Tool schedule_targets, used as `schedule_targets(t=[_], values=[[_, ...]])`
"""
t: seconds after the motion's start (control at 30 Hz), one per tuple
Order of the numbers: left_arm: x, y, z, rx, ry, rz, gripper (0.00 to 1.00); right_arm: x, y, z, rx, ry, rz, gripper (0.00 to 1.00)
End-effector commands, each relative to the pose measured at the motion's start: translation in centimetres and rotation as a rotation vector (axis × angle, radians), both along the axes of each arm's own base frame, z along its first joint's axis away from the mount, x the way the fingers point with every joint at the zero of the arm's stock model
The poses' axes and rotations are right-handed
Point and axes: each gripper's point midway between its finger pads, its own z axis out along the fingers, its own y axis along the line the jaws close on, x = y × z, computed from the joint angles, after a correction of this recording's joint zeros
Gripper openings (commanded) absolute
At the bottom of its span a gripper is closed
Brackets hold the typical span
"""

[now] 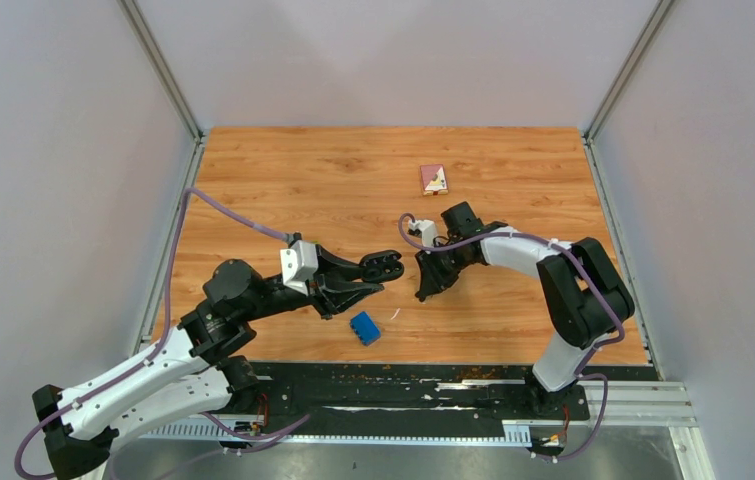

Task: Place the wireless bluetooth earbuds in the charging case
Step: Pick up the earbud from the center of the board.

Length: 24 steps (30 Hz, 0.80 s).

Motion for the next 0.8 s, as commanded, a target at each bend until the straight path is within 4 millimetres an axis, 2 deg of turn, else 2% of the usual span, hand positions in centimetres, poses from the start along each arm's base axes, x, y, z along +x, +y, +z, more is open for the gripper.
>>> schedule_targets(t=[0.0,0.2,0.3,0.47,0.57,0.77], values=[[-0.3,0.0,1.3,-0.034,-0.019,-0.014,0.0,-0.3,0.3,1.0,0.026,-0.017,0.009,0.17],[-0.3,-0.1,1.3,-0.033,-0.02,-0.013,0.0,0.0,0.5,1.4,0.035,-0.039,0.02,0.1],[-0.2,0.0,1.2,-0.029,-0.022,-0.009,0.0,0.6,0.7,2.4,0.045,-0.079,0.053,0.04],[-0.1,-0.1,1.3,-0.018,-0.044,-0.003,0.0,0.3,0.3,5.7,0.057,-0.184,0.207,0.0],[0.1,-0.2,1.2,0.005,-0.063,-0.001,0.0,-0.7,-0.9,7.8,0.032,-0.245,0.32,0.0],[0.3,-0.2,0.1,0.051,-0.084,0.006,0.0,-4.4,-4.3,13.0,-0.017,-0.373,0.541,0.0]])
